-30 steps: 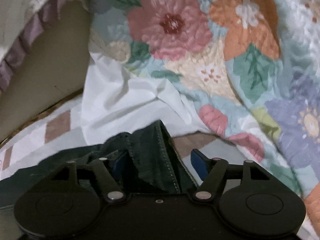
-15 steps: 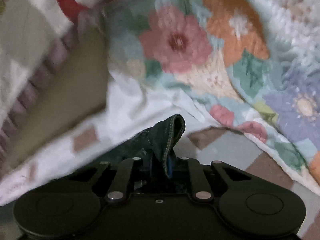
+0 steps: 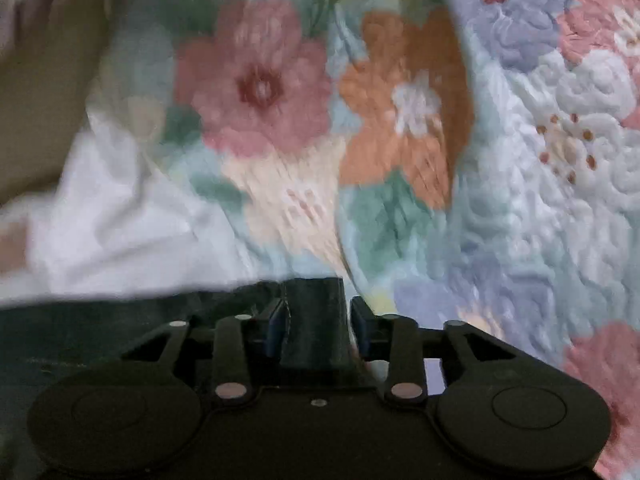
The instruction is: Fold clothes
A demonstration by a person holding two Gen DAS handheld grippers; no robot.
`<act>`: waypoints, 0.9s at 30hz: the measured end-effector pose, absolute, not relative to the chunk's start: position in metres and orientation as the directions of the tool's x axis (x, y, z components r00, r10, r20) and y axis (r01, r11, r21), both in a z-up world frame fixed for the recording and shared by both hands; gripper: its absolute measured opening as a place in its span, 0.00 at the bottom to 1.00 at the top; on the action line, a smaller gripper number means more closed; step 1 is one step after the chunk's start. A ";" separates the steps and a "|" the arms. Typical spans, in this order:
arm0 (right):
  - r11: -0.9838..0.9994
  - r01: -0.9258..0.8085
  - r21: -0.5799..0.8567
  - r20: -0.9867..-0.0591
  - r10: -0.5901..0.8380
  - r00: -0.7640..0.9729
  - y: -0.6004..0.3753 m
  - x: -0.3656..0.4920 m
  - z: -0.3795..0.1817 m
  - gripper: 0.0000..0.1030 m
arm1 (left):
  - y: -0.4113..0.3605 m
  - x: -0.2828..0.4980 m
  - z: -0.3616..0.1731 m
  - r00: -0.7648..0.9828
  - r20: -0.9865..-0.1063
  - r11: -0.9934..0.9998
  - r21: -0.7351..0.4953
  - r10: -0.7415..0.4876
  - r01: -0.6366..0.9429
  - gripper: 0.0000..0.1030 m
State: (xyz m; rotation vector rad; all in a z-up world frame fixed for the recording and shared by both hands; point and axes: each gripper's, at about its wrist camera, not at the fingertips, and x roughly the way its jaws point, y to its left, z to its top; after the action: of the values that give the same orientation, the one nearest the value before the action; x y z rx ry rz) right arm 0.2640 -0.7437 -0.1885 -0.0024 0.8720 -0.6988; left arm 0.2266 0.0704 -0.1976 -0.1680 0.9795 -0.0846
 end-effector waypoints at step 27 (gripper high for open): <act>0.802 0.584 0.128 -0.739 -0.315 0.595 -0.670 0.005 -0.192 0.62 | 0.086 0.273 -0.225 0.703 -0.676 0.851 -0.487 -0.223 -0.199 0.70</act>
State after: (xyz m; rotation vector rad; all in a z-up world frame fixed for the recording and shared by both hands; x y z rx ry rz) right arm 0.0051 -0.6702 -0.1922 0.3799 0.7709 -0.5364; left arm 0.2727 0.0862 -0.2250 -0.5693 0.8032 -0.0140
